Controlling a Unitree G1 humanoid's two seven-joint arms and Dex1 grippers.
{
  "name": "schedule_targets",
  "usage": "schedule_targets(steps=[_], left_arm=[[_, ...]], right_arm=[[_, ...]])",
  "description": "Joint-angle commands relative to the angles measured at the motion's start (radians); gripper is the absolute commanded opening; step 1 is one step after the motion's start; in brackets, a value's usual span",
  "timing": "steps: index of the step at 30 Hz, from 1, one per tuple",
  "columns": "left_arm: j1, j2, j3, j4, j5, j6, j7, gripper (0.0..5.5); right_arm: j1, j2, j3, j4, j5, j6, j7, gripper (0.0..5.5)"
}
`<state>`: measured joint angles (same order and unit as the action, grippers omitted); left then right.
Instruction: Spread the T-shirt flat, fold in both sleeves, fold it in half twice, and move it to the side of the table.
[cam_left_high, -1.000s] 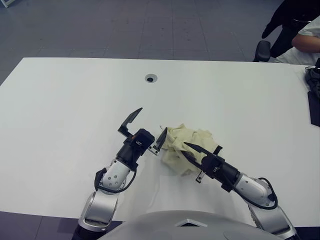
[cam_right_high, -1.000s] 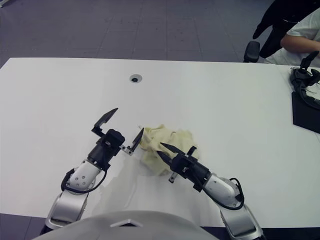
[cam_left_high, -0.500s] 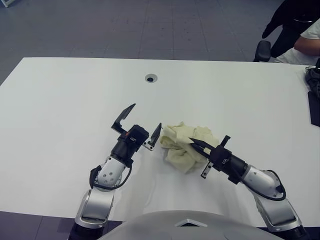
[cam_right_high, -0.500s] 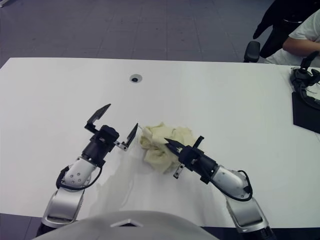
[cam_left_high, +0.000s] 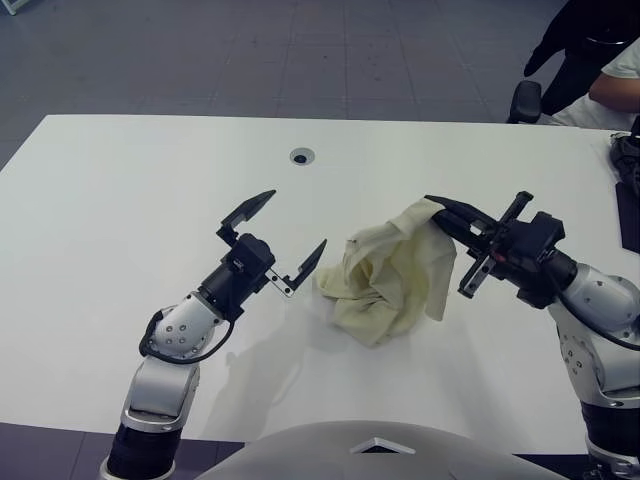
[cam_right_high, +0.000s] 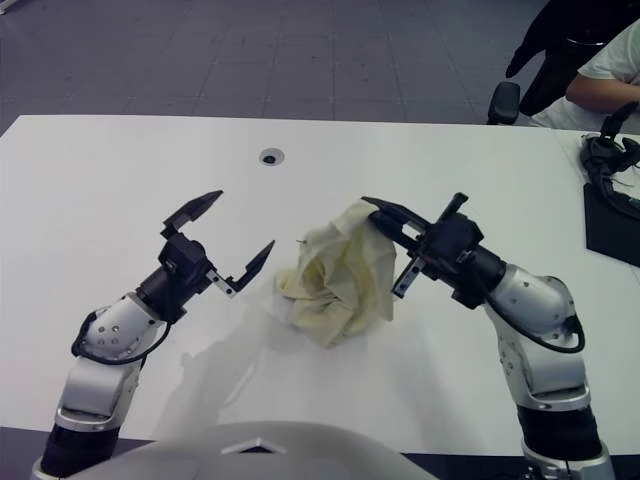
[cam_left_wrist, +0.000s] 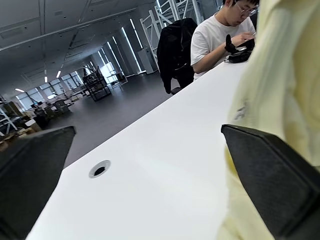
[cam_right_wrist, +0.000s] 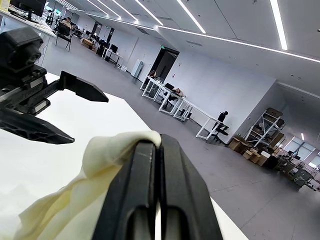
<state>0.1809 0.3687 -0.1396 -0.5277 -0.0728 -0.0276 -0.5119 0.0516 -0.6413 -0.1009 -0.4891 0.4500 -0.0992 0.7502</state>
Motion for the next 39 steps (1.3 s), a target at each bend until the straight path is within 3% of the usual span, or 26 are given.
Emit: schedule_targets(steps=[1,8,13,17,22,32,39], left_arm=[[0.024,-0.005,-0.093,0.016,-0.032,-0.005,-0.054,5.4],[0.048,-0.083,-0.211,0.034,0.008,0.042,0.014,5.4],[0.065,-0.135,-0.292,0.07,0.166,0.034,0.136,5.4],[0.053,-0.204,-0.258,0.108,0.245,-0.021,0.282,5.4],[0.045,-0.234,-0.231,0.131,0.225,-0.033,0.322,5.4],[0.034,-0.253,-0.212,0.137,0.166,-0.036,0.316,5.4],[0.039,-0.278,-0.207,0.04,-0.074,0.005,0.237,5.4]], right_arm=[[-0.074,-0.016,-0.033,0.011,-0.006,0.014,-0.002,0.02],[-0.206,0.014,-0.056,-0.005,-0.014,0.061,-0.089,0.02],[-0.231,0.018,-0.077,-0.027,-0.008,0.077,-0.116,0.02],[-0.218,0.015,-0.081,-0.026,-0.007,0.072,-0.106,0.02],[-0.191,0.018,-0.087,-0.032,-0.004,0.065,-0.095,0.02],[-0.161,0.03,-0.072,-0.038,-0.023,0.049,-0.076,0.02],[-0.16,0.04,-0.049,-0.033,-0.045,0.043,-0.075,0.02]])
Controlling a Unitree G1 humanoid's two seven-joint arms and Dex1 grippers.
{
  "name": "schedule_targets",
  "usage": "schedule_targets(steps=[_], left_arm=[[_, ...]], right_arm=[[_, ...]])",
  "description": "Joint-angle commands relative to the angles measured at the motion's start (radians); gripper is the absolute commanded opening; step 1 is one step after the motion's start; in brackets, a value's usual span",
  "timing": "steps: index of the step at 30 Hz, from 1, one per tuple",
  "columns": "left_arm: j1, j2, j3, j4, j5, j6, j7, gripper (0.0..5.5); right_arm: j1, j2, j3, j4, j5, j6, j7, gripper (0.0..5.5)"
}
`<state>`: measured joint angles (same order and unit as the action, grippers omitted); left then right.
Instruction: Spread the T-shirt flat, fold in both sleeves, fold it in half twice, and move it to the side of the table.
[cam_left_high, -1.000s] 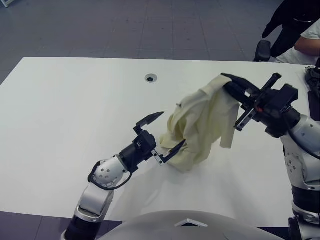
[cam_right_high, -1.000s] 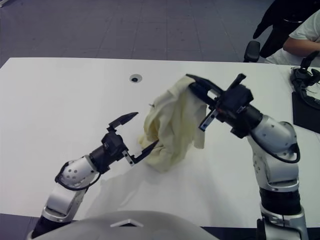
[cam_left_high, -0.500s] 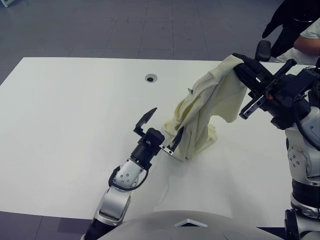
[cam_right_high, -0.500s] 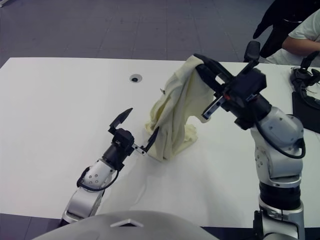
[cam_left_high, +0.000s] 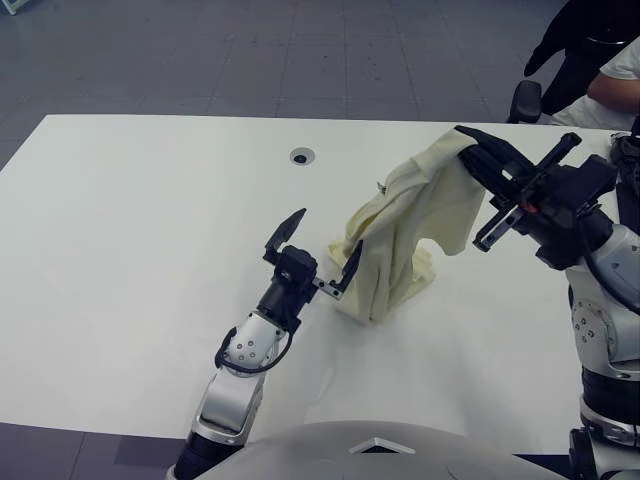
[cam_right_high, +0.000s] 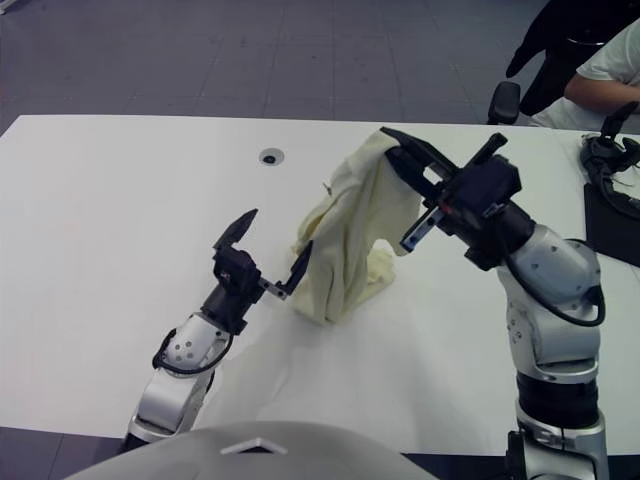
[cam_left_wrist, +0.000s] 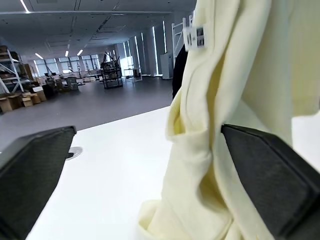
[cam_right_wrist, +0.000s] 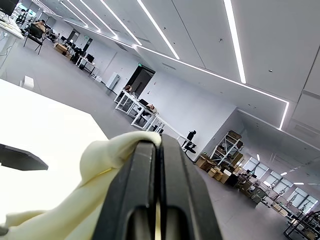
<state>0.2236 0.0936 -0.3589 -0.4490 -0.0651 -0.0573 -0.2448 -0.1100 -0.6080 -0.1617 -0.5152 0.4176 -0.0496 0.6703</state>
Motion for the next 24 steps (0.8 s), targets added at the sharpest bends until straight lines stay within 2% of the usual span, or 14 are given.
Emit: schedule_targets(steps=[1,6,15,24], left_arm=[[-0.01,-0.002,0.017,-0.031,-0.083,0.04,-0.03,5.4],[-0.014,-0.006,0.025,-0.008,-0.106,0.053,-0.035,5.4],[-0.049,-0.002,0.003,0.065,0.048,0.039,0.02,5.4],[-0.052,-0.015,-0.012,0.139,0.076,0.027,0.029,5.4]], right_arm=[[0.002,0.009,0.014,-0.009,-0.013,-0.006,0.005,0.02],[-0.006,0.016,0.029,-0.009,-0.017,-0.003,0.004,0.02],[-0.004,0.026,0.037,-0.041,-0.007,0.01,-0.005,0.02],[0.007,0.037,0.04,-0.08,0.006,0.022,-0.019,0.02]])
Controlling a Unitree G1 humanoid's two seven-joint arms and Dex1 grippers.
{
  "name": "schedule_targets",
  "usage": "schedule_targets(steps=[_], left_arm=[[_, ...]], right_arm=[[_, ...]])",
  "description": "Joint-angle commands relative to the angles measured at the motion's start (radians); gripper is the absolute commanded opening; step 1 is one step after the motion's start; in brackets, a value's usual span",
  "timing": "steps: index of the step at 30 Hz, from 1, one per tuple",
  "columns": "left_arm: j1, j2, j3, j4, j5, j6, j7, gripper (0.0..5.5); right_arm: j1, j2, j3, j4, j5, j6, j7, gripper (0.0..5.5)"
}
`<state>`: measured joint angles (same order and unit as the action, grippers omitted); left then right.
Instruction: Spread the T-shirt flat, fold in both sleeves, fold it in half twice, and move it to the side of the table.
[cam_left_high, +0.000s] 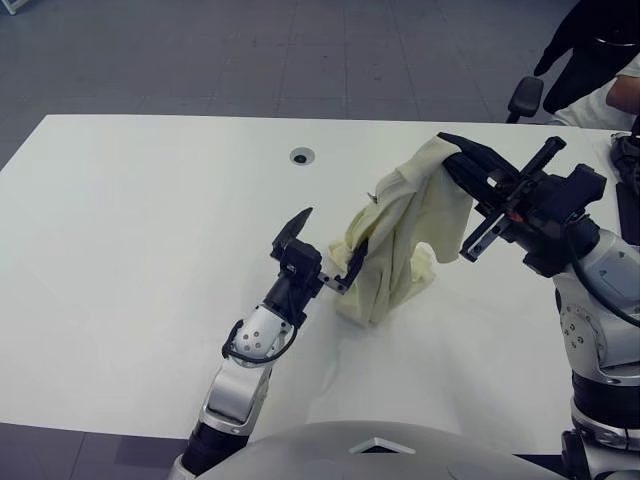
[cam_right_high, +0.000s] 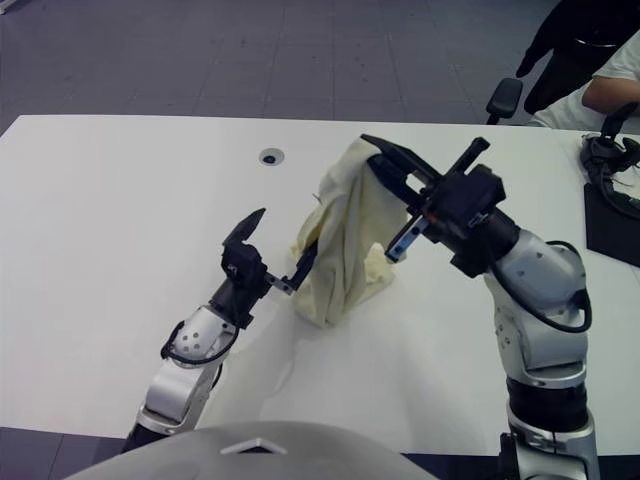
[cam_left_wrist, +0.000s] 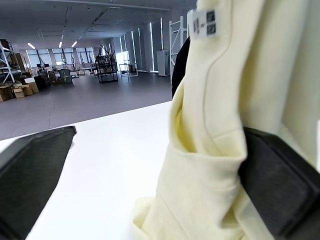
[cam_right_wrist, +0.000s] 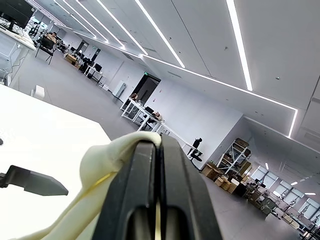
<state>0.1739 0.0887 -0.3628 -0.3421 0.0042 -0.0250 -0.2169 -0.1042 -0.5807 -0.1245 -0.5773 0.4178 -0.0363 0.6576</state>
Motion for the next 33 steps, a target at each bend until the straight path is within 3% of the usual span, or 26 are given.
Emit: schedule_targets(steps=[1,5,33], left_arm=[[0.0,-0.012,-0.013,0.037,0.009,-0.009,0.001,5.4],[0.003,-0.016,-0.016,0.042,0.003,-0.013,0.001,4.98],[0.033,0.008,-0.019,-0.022,-0.012,-0.041,-0.021,0.05]], right_arm=[[0.0,0.011,0.003,-0.018,0.007,0.01,-0.007,0.02],[0.001,0.015,0.002,-0.021,0.007,0.012,-0.01,0.0],[-0.002,0.035,0.019,0.013,-0.017,0.001,-0.008,0.0]])
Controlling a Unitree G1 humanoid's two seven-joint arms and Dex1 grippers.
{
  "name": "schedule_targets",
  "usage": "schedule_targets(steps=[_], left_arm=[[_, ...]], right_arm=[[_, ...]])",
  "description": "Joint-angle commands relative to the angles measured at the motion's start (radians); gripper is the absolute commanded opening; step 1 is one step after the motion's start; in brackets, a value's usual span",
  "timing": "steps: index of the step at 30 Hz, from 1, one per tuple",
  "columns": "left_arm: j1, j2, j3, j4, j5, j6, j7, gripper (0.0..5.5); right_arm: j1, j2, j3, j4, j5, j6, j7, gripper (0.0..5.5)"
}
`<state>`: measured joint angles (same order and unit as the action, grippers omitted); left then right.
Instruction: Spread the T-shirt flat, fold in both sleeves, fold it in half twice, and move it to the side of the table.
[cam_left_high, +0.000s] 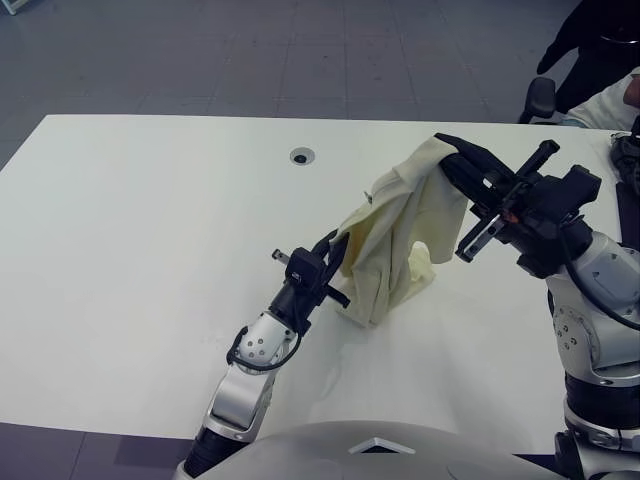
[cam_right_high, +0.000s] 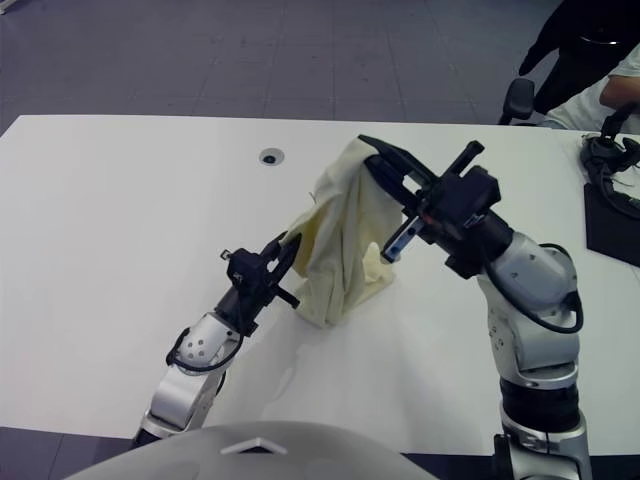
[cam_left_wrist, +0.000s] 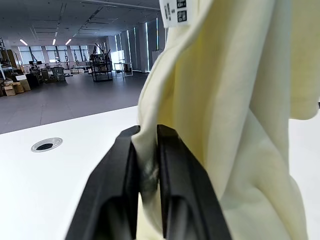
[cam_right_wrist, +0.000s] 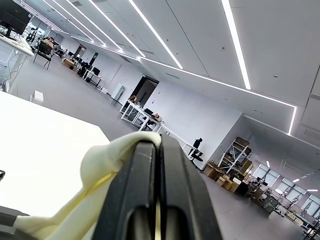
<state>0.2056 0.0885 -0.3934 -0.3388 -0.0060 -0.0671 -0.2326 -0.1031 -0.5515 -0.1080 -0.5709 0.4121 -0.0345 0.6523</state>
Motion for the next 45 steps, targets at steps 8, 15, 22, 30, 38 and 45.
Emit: schedule_targets(steps=[8,15,22,30,38,45], left_arm=[[-0.188,0.139,0.229,-0.103,0.014,0.062,-0.04,0.02],[-0.835,0.449,0.269,0.316,0.206,0.076,-0.215,0.02],[-1.495,0.531,-0.006,1.08,0.71,-0.128,0.066,0.02],[-1.543,0.588,-0.079,1.165,0.872,-0.225,0.301,0.02],[-0.929,0.753,-0.156,0.582,0.814,-0.411,0.01,0.02],[-0.388,0.901,-0.1,-0.038,0.674,-0.357,-0.249,0.02]], right_arm=[[-0.044,0.028,-0.018,0.275,-0.073,-0.061,-0.007,0.0],[-0.454,-0.033,-0.022,0.829,-0.304,-0.245,-0.117,0.0],[-0.966,-0.133,0.03,1.438,-0.59,-0.418,-0.469,0.0],[-0.995,-0.155,0.052,1.499,-0.68,-0.613,-0.614,0.0],[-0.445,-0.187,0.228,1.078,-0.562,-0.717,-0.191,0.0],[0.085,-0.423,0.26,0.479,-0.163,-0.471,0.194,0.0]])
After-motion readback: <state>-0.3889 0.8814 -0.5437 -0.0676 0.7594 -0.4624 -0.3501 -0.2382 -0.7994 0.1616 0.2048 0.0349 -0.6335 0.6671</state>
